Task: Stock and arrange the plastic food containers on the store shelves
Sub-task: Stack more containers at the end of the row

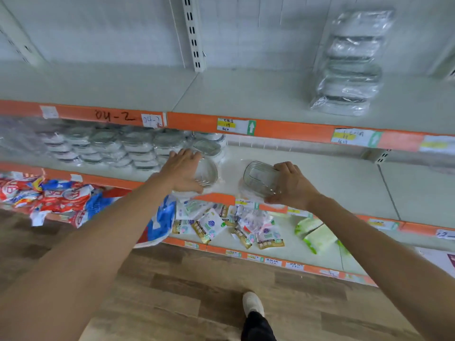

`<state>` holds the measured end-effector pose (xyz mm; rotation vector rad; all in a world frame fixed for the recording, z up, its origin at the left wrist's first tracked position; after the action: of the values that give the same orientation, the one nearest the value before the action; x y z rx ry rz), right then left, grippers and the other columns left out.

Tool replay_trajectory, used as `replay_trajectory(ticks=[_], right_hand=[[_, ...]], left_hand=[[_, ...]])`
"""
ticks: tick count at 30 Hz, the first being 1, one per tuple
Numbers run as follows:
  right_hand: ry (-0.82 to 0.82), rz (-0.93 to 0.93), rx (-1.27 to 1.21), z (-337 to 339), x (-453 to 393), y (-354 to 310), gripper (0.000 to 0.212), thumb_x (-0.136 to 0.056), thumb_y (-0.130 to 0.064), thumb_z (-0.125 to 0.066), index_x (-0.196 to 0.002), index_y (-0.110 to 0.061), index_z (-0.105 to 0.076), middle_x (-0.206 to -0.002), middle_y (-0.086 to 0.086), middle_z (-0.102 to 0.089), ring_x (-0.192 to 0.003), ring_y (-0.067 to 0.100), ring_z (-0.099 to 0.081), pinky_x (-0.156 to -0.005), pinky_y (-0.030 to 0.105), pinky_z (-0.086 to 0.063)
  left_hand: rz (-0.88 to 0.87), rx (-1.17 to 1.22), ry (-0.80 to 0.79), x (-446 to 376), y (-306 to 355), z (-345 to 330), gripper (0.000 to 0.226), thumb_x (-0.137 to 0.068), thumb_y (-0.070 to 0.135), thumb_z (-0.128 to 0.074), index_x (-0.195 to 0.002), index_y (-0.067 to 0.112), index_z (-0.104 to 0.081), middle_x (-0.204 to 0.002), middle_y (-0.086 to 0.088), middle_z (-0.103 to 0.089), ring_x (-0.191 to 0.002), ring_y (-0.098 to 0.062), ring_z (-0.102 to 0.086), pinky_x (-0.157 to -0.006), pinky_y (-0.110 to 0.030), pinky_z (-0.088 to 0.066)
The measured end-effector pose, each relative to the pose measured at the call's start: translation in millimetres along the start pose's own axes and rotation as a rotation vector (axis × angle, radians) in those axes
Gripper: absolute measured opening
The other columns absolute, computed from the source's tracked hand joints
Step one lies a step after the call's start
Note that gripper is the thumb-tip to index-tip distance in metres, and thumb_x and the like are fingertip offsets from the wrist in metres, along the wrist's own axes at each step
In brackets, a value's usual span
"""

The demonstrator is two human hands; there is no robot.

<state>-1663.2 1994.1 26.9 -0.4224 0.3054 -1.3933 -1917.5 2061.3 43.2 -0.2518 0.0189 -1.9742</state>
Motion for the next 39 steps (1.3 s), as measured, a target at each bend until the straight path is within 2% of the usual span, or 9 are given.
replay_trajectory(ticks=[4, 5, 10, 14, 21, 29, 33, 36, 39], right_hand=[[-0.038, -0.008, 0.043, 42, 8, -12, 0.096, -0.059, -0.043, -0.084, -0.135, -0.007, -0.036, -0.129, 0.006, -0.041, -0.121, 0.024, -0.039, -0.097, 0.029, -0.033], [0.01, 0.003, 0.073, 67, 16, -20, 0.096, -0.059, -0.044, -0.083, -0.134, -0.007, -0.037, -0.127, 0.006, -0.042, -0.12, 0.023, -0.04, -0.096, 0.029, -0.034], [0.089, -0.009, 0.11, 129, 22, -20, 0.092, -0.059, -0.042, -0.084, -0.133, -0.009, -0.04, -0.124, 0.006, -0.044, -0.118, 0.023, -0.042, -0.096, 0.03, -0.036], [0.178, -0.015, 0.125, 183, 26, -6, 0.093, -0.059, -0.045, -0.084, -0.132, -0.011, -0.039, -0.124, 0.004, -0.044, -0.118, 0.023, -0.042, -0.095, 0.03, -0.037], [0.25, -0.009, 0.158, 250, 8, 30, 0.092, -0.061, -0.039, -0.086, -0.132, -0.007, -0.038, -0.128, 0.008, -0.044, -0.12, 0.025, -0.042, -0.098, 0.03, -0.035], [0.299, 0.061, 0.128, 319, -49, 63, 0.089, -0.063, -0.037, -0.085, -0.135, -0.009, -0.039, -0.129, 0.008, -0.036, -0.121, 0.025, -0.038, -0.104, 0.033, -0.033], [0.27, 0.068, 0.05, 330, -82, 81, 0.091, -0.065, -0.032, -0.085, -0.139, -0.011, -0.037, -0.125, 0.003, -0.027, -0.12, 0.02, -0.036, -0.102, 0.021, -0.029], [0.15, 0.086, 0.07, 322, -103, 89, 0.081, -0.069, -0.034, -0.082, -0.136, -0.014, -0.041, -0.126, 0.005, -0.032, -0.122, 0.022, -0.035, -0.103, 0.028, -0.032], [-0.03, 0.064, 0.112, 302, -115, 103, 0.077, -0.075, -0.039, -0.075, -0.139, -0.021, -0.036, -0.123, 0.002, -0.032, -0.122, 0.024, -0.034, -0.103, 0.035, -0.034]], left_hand=[[0.019, -0.005, 0.046, 6, -14, 53, 0.111, -0.062, 0.059, -0.075, -0.145, 0.01, -0.02, -0.143, -0.012, -0.033, -0.133, -0.03, -0.03, -0.109, -0.045, -0.024], [-0.002, -0.016, 0.129, 8, -11, 80, 0.109, -0.062, 0.06, -0.074, -0.144, 0.012, -0.022, -0.142, -0.011, -0.034, -0.132, -0.029, -0.031, -0.108, -0.046, -0.024], [-0.054, 0.003, 0.272, 1, 4, 136, 0.091, -0.06, 0.065, -0.071, -0.13, 0.018, -0.037, -0.125, -0.007, -0.045, -0.118, -0.027, -0.04, -0.092, -0.04, -0.033], [-0.113, 0.082, 0.294, -16, 33, 174, 0.09, -0.062, 0.064, -0.071, -0.132, 0.02, -0.035, -0.123, -0.007, -0.044, -0.114, -0.03, -0.042, -0.092, -0.039, -0.036], [-0.215, 0.113, 0.318, -58, 88, 229, 0.089, -0.065, 0.061, -0.072, -0.135, 0.02, -0.035, -0.124, -0.004, -0.042, -0.116, -0.024, -0.042, -0.092, -0.038, -0.04], [-0.197, 0.235, 0.39, -102, 115, 276, 0.095, -0.063, 0.057, -0.075, -0.141, 0.025, -0.033, -0.12, 0.0, -0.031, -0.103, -0.02, -0.045, -0.086, -0.036, -0.046], [-0.13, 0.34, 0.412, -124, 120, 285, 0.092, -0.067, 0.055, -0.074, -0.142, 0.021, -0.034, -0.122, -0.001, -0.03, -0.109, -0.023, -0.045, -0.094, -0.038, -0.044], [-0.108, 0.453, 0.445, -135, 123, 287, 0.083, -0.074, 0.054, -0.071, -0.143, 0.024, -0.036, -0.117, -0.001, -0.034, -0.111, -0.022, -0.045, -0.098, -0.034, -0.04], [-0.132, 0.532, 0.485, -144, 127, 294, 0.073, -0.077, 0.048, -0.072, -0.141, 0.033, -0.04, -0.111, 0.0, -0.037, -0.111, -0.018, -0.045, -0.092, -0.025, -0.035]])
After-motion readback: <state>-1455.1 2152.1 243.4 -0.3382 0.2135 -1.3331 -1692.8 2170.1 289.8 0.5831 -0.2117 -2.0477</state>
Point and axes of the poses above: each hand's wrist, its own x-axis away from the middle knuckle, its own z-axis out of the back of the hand, y = z × x, the point moved 7 cm from there along -x, towards the middle knuckle
